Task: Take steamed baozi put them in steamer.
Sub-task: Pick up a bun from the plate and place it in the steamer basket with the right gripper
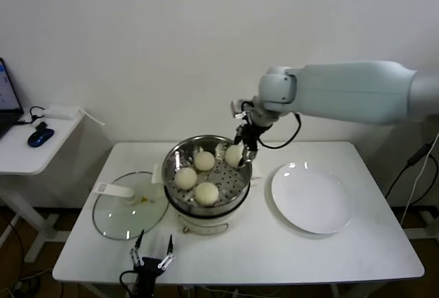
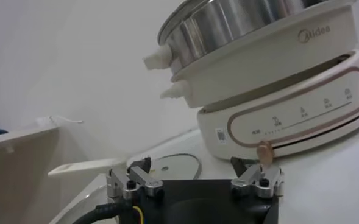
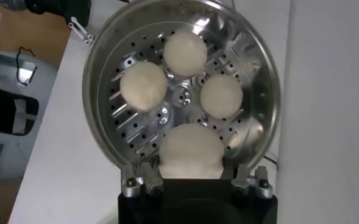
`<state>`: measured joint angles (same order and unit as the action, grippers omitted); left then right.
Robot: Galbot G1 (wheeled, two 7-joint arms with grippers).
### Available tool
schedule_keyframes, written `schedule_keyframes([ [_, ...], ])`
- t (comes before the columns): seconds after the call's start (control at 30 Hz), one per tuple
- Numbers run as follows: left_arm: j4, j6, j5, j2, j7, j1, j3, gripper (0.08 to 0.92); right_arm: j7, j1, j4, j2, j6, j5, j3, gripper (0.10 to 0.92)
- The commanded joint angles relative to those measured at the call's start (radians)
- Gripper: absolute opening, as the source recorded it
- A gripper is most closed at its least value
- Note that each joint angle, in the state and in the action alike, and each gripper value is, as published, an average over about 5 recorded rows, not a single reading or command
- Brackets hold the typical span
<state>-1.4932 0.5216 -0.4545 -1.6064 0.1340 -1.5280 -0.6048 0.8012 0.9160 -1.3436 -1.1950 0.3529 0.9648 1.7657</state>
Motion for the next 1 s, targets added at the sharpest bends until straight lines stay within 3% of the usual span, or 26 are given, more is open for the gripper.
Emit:
schedule_keyframes([
  [0.03, 0.010, 0.002, 0.006, 0.003, 0.000, 0.002, -0.002, 0.823, -0.022, -0.180, 0.109, -0.083, 0.024, -0.043, -0.040, 0.685],
  [0.67, 0.020, 0.008, 0.005, 0.002, 0.006, 0.002, -0.004, 0.823, -0.027, -0.242, 0.199, -0.116, -0.004, -0.093, -0.055, 0.689],
  [1.0, -0.010, 0.000, 0.005, 0.004, 0.003, -0.006, -0.007, 0.823, 0.045, -0.013, 0.109, -0.032, -0.030, 0.008, 0.017, 0.820],
])
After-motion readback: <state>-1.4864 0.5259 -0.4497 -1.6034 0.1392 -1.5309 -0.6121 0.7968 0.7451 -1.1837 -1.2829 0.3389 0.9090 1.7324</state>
